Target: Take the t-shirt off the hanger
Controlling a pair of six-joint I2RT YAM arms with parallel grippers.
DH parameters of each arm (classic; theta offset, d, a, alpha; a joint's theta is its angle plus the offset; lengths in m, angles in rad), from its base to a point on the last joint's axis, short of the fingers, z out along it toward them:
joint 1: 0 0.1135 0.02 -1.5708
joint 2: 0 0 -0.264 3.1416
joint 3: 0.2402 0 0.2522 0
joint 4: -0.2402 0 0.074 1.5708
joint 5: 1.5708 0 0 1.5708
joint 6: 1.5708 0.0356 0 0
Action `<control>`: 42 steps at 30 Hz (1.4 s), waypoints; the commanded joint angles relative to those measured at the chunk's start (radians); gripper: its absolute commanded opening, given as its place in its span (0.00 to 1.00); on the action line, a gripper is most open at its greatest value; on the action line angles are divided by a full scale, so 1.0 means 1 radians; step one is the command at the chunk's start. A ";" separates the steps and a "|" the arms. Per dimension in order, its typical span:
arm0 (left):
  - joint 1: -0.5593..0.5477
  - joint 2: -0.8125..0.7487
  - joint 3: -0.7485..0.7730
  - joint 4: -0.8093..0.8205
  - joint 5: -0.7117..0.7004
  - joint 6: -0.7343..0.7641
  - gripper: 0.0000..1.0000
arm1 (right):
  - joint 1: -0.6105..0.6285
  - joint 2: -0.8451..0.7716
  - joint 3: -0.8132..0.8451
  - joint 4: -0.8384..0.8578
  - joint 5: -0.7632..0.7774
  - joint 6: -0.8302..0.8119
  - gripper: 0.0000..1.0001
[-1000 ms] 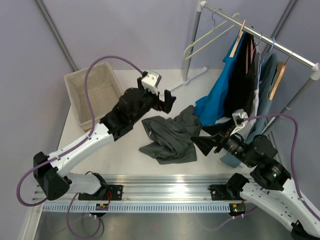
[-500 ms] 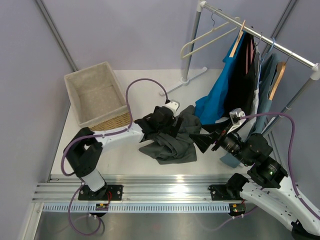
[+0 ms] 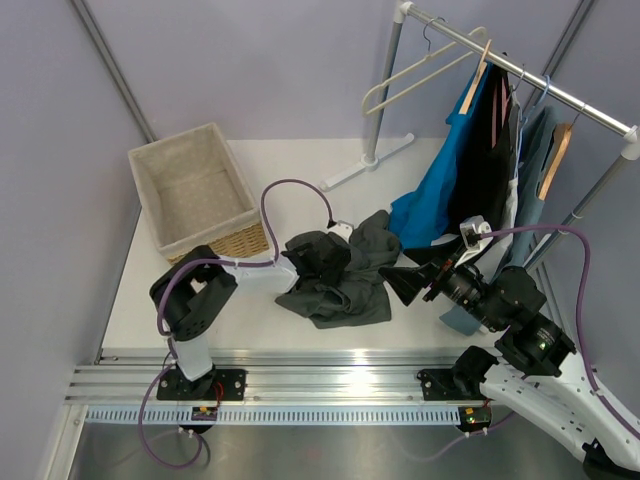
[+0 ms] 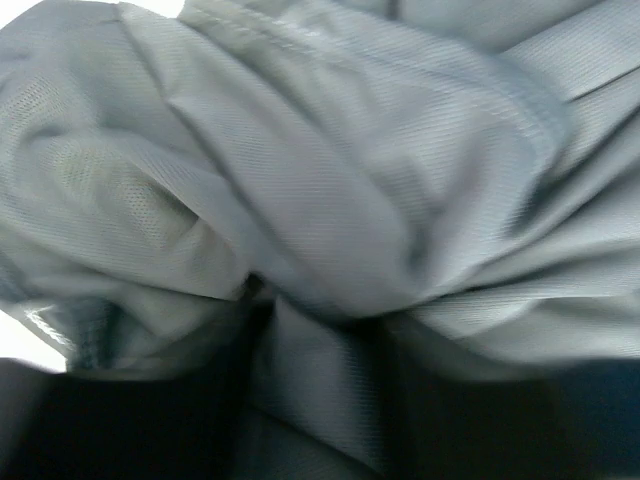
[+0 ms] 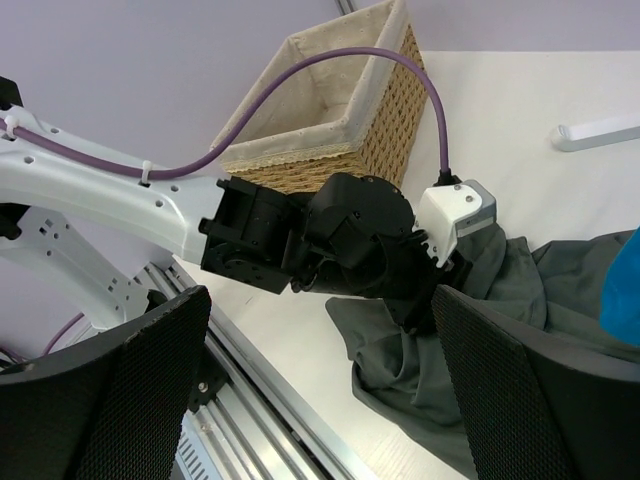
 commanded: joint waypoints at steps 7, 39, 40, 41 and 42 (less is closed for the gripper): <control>-0.005 -0.211 -0.053 -0.042 -0.100 -0.080 0.00 | -0.002 -0.001 -0.003 0.033 0.021 -0.017 0.99; 0.259 -0.330 1.001 0.225 -0.618 1.120 0.00 | -0.002 -0.027 0.015 0.007 -0.017 -0.006 0.99; 0.277 -0.313 0.996 0.234 -0.616 1.114 0.00 | -0.003 -0.030 0.014 0.008 -0.026 -0.006 0.99; 0.317 -0.296 1.004 0.210 -0.620 1.086 0.00 | -0.002 -0.038 0.011 0.013 -0.026 -0.004 0.99; 0.337 -0.276 1.031 0.184 -0.628 1.071 0.00 | -0.002 -0.040 0.011 0.013 -0.022 -0.004 1.00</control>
